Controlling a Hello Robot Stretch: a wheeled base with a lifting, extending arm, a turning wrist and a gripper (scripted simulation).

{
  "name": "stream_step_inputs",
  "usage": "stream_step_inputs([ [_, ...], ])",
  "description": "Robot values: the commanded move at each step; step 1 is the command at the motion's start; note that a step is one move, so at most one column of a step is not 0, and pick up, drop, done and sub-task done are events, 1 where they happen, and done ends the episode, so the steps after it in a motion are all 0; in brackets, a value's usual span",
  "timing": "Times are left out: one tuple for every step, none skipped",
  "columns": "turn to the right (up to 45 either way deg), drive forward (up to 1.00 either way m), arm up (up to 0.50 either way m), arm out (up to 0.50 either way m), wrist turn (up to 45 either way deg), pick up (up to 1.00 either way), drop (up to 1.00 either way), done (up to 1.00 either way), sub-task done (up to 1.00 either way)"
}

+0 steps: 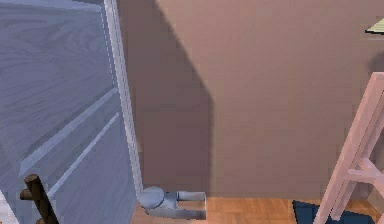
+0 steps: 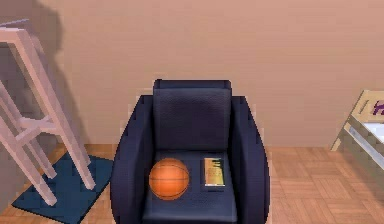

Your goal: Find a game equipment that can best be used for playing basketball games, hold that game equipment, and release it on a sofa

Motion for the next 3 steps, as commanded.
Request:
stream_step_inputs([
  [0.0,0.0,0.5,0.0,0.0,0.0,0.0,0.0,0.0],
  [0.0,0.0,0.02,0.0,0.0,0.0,0.0,0.0,0.0],
  [0.0,0.0,0.0,0.38,0.0,0.0,0.0,0.0,0.0],
])
